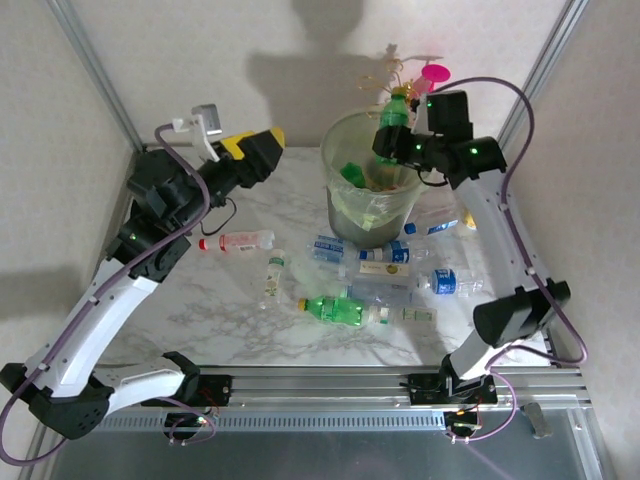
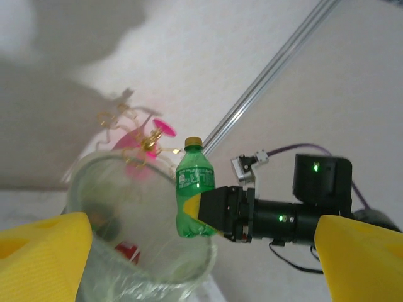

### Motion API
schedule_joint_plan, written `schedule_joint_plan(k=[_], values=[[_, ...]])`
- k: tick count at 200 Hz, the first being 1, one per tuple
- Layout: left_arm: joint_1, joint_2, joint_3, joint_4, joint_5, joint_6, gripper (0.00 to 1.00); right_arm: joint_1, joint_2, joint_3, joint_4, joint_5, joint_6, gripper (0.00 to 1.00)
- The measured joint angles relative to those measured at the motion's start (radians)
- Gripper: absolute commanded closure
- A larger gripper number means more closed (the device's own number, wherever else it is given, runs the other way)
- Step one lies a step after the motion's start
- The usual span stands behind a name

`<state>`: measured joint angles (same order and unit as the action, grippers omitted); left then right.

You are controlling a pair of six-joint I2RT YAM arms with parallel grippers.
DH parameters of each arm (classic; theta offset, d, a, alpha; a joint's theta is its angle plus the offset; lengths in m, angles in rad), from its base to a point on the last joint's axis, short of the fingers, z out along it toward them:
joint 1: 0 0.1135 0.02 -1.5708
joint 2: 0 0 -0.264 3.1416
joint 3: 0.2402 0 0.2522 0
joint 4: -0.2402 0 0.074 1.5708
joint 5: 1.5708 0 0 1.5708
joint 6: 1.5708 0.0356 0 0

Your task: Put the plastic bottles in the bin

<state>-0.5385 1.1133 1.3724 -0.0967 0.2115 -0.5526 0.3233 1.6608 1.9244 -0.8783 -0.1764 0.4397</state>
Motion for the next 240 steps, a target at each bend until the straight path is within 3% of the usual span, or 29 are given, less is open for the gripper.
schedule_joint_plan(k=[57,157,240], values=[[0.000,-0.063,-0.130,-0.037,-0.022,-0.001,0.10,0.090,0.157,0.131,-0.202,0.140,-0.036,0.51],[0.003,-0.126,-0.235,-0.030,-0.023,-0.008,0.08,0.109,0.414,0.337,-0.406,0.263,-0.007,0.39],[0.020,-0.143,-0.270,-0.008,-0.023,-0.008,0.07,0.109,0.479,0.341,-0.436,0.290,0.037,0.08]])
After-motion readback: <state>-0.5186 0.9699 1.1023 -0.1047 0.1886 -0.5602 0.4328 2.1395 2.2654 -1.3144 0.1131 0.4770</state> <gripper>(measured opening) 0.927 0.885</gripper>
